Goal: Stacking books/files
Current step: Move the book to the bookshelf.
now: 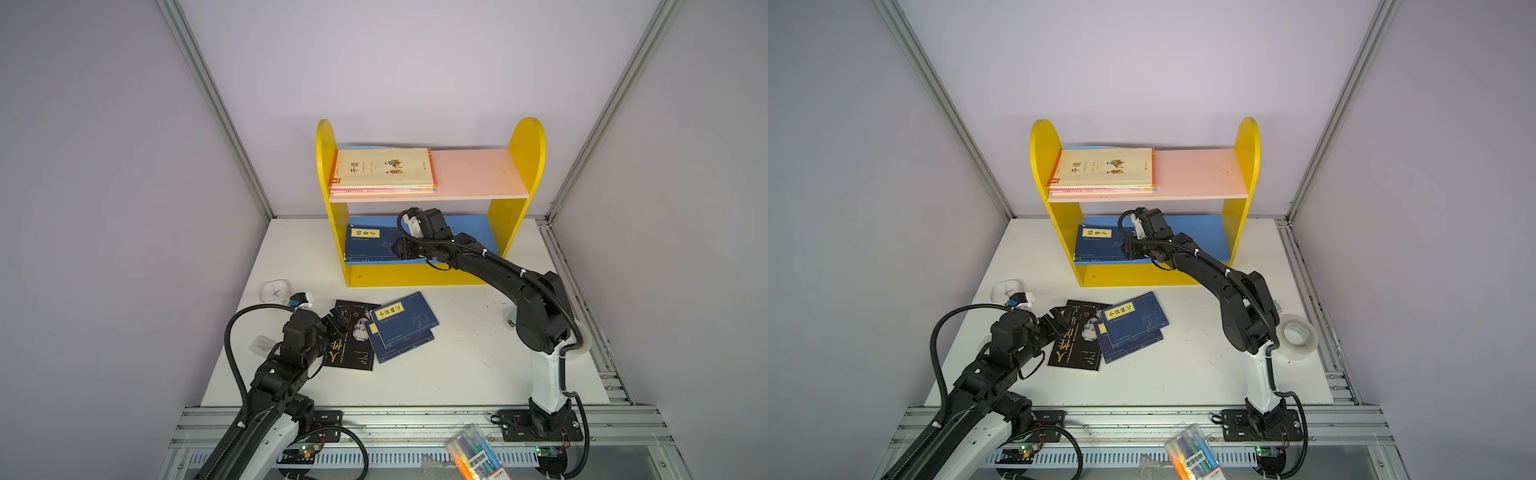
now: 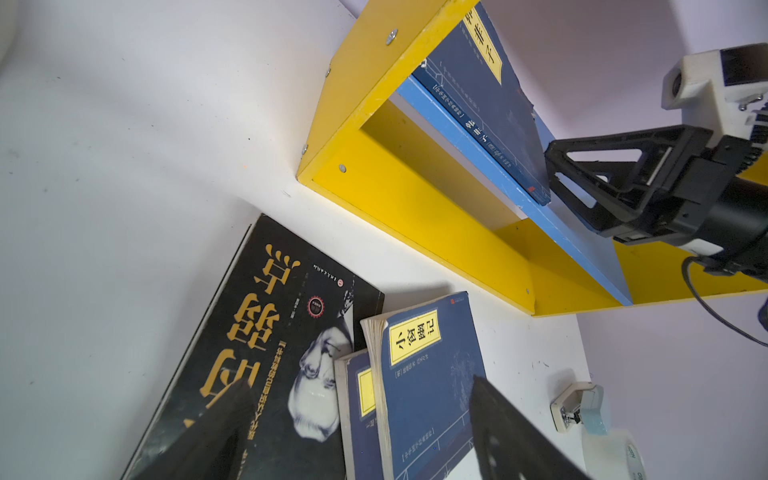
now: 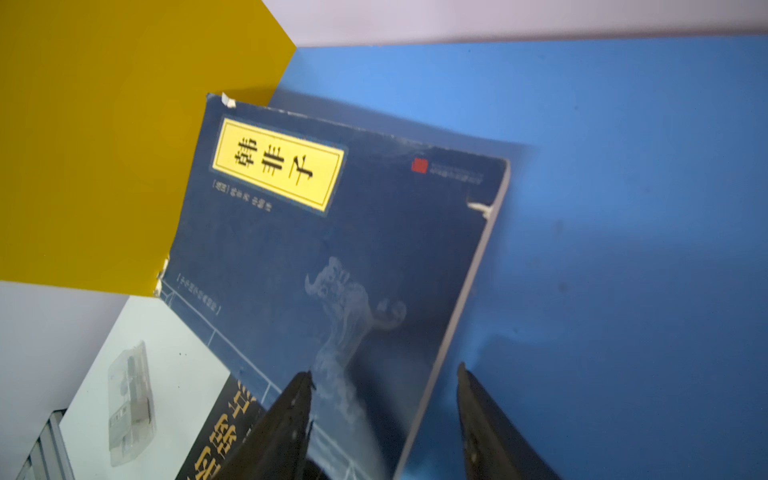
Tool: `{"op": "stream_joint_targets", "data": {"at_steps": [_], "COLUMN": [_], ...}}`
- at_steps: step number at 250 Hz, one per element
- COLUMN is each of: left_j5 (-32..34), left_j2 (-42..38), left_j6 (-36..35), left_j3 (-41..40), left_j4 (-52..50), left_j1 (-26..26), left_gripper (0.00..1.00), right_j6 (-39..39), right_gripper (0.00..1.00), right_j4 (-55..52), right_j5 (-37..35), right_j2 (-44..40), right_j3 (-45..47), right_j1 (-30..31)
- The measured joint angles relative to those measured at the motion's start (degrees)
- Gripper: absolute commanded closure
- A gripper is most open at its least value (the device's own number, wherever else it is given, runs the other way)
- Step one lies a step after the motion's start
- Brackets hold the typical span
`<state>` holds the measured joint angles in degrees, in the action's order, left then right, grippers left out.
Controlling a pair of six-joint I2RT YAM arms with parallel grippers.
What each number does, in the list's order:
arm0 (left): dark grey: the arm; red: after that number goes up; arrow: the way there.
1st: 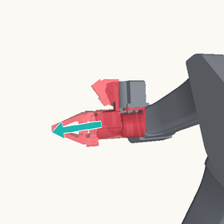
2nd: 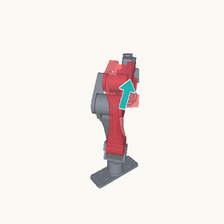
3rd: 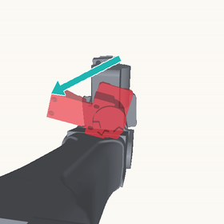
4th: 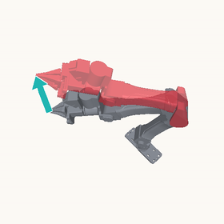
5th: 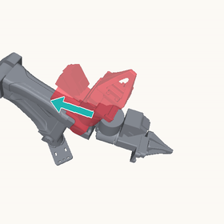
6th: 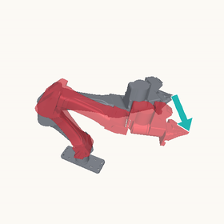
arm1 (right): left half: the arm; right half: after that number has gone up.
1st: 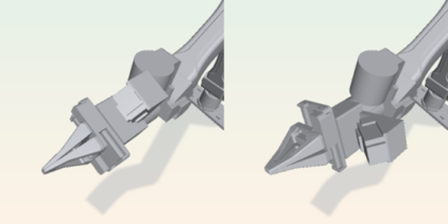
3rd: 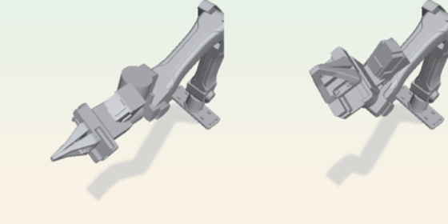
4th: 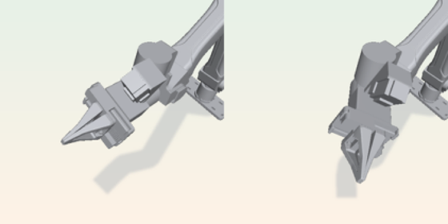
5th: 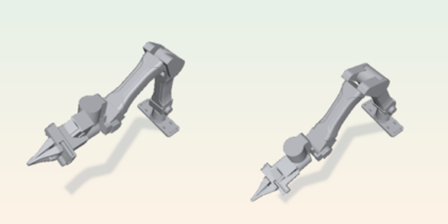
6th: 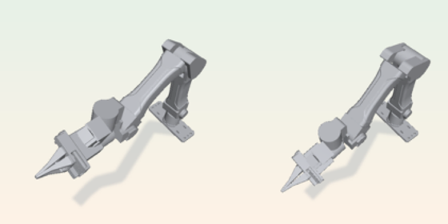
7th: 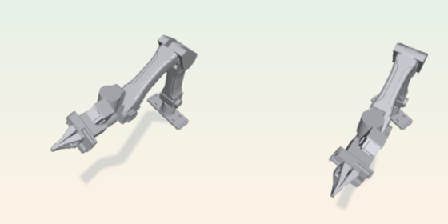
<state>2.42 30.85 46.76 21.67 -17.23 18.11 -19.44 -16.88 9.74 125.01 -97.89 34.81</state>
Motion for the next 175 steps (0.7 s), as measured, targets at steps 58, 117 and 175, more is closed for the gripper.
{"op": "stream_joint_targets", "data": {"at_steps": [58, 117, 175], "left_j5": [-0.5, -1.3, -2.4], "left_j2": [0.7, 6.7, 12.2], "left_j6": [-0.4, -1.2, 0.5], "left_j3": [0.1, 3.8, 5.0], "left_j4": [-0.3, -3.0, -3.1], "left_j1": [-0.1, 0.0, 3.3], "left_gripper": [0.14, 0.10, 0.06], "right_j6": [4.2, 7.2, 8.4], "right_gripper": [0.39, 0.36, 0.34], "right_j4": [0.0, 1.7, -4.3], "right_j5": [-7.1, -11.8, -14.2], "right_j2": [-13.2, -27.1, -32.5], "right_j3": [11.8, 22.9, 28.6], "right_j1": [0.4, 0.8, 1.0]}}
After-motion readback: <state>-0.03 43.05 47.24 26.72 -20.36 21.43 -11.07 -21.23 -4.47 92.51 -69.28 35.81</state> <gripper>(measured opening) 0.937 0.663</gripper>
